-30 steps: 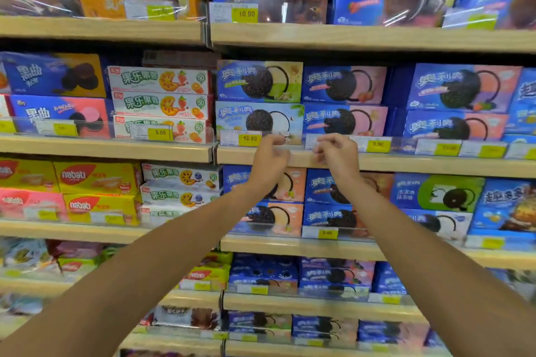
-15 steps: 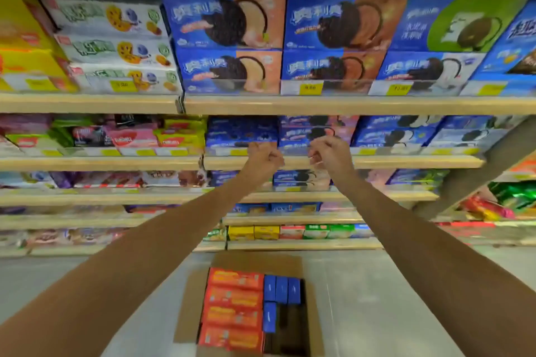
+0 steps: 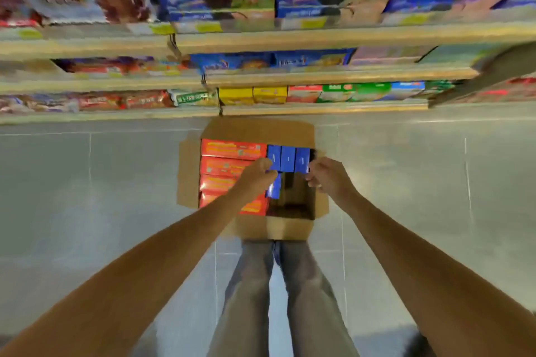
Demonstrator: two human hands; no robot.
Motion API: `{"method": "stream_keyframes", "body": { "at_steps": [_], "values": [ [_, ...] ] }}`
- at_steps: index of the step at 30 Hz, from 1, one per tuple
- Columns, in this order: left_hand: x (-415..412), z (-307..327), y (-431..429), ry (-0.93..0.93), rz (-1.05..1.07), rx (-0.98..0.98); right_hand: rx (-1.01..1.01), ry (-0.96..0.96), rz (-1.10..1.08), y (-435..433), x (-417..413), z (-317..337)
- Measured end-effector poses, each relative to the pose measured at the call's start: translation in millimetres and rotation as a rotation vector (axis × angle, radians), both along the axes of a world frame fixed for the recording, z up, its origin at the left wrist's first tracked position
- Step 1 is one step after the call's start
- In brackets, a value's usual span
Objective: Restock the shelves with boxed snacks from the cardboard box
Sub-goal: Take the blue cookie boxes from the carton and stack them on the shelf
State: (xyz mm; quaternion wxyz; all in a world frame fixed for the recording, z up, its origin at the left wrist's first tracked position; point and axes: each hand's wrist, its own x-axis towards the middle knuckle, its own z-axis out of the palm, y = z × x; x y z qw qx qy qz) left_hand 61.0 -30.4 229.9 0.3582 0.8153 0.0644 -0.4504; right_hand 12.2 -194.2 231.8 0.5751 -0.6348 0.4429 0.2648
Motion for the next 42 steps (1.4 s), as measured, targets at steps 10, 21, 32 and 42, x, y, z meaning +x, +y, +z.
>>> {"method": "stream_keyframes", "body": {
  "at_steps": [10, 21, 32, 42],
  "values": [
    [-76, -217, 16, 0.172, 0.105, 0.054, 0.036, 0.337, 0.007, 45, -58, -227],
    [-96, -329, 14, 0.095, -0.011, -0.105, 0.031, 0.297, 0.151, 66, -47, -333],
    [-112, -361, -1, 0.031, 0.078, -0.074, 0.001, 0.266, 0.153, 48, -46, -361],
    [-99, -370, -4, 0.410, -0.079, -0.198, -0.189, 0.275, 0.177, 27, -72, -387]
  ]
}}
